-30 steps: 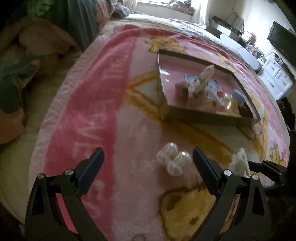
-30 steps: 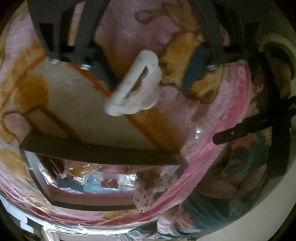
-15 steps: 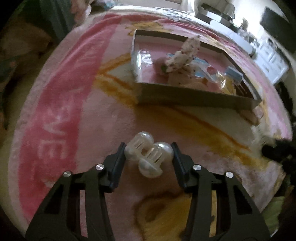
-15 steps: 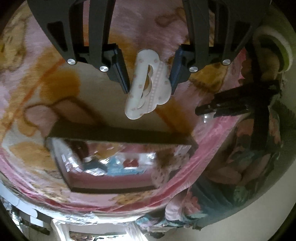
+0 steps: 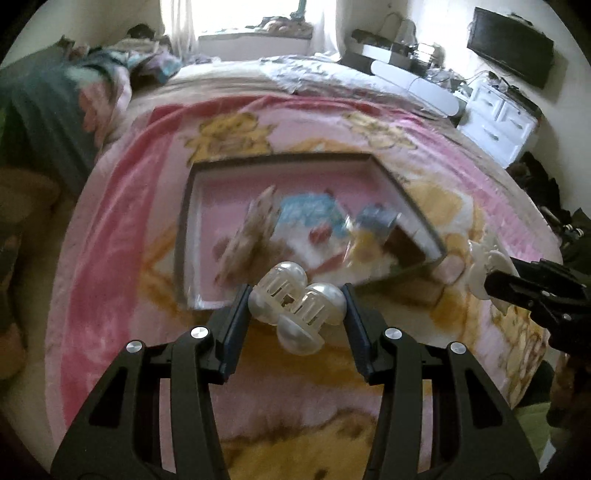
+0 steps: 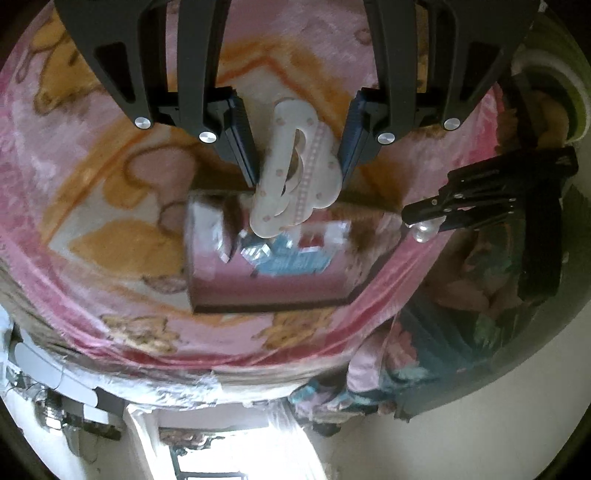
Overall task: Organize jewelry
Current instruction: 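Carry the pearl clip in left tool while right tool carries the cloud clip to the tray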
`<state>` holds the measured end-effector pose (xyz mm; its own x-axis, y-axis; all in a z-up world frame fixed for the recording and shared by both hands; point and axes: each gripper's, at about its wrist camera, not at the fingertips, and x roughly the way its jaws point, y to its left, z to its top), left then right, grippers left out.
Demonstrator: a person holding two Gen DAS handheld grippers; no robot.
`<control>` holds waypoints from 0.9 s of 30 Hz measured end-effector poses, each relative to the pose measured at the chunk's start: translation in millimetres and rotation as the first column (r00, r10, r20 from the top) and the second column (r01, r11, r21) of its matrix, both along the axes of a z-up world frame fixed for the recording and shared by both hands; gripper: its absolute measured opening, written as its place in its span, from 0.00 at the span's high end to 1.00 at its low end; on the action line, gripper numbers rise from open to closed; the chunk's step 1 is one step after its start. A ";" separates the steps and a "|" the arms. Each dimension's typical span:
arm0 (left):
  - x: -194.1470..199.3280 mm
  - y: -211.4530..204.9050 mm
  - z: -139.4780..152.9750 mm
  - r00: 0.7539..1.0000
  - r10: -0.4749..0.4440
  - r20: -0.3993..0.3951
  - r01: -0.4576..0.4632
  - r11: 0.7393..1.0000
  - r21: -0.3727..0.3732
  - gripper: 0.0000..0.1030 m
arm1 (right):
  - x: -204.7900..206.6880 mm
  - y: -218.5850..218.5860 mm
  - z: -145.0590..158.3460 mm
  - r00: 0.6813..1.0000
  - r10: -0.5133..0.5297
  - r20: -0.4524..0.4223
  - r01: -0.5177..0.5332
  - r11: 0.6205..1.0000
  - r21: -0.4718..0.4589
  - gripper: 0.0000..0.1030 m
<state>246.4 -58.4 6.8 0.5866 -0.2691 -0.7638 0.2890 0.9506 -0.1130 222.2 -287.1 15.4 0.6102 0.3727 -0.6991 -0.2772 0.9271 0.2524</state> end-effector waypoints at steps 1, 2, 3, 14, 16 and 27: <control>3.2 -4.5 4.6 1.000 -0.006 0.009 0.006 1.000 0.001 0.61 | 1.8 -2.8 3.1 1.000 -0.003 0.009 0.003 1.000 -0.001 0.60; 6.3 -7.0 6.5 1.000 -0.010 0.014 0.010 1.000 0.002 0.61 | 4.1 -6.1 6.3 1.000 -0.007 0.018 0.007 1.000 -0.003 0.60; 10.5 -12.1 10.2 1.000 -0.015 0.022 0.015 1.000 0.005 0.61 | 7.4 -9.6 9.6 1.000 -0.012 0.029 0.012 1.000 -0.005 0.60; 42.7 -43.8 21.8 0.998 -0.035 0.051 0.034 0.999 0.020 0.61 | 46.0 -31.2 25.2 0.994 -0.052 0.093 0.054 0.998 -0.018 0.60; 49.6 -47.9 18.2 0.998 -0.034 0.045 0.033 0.999 0.023 0.61 | 55.6 -32.9 21.0 0.995 -0.056 0.084 0.058 0.998 -0.023 0.60; 78.5 -49.7 -23.1 0.999 -0.010 -0.041 0.011 0.999 0.034 0.61 | 88.2 -25.6 -26.3 0.999 -0.044 -0.014 0.043 0.997 -0.058 0.60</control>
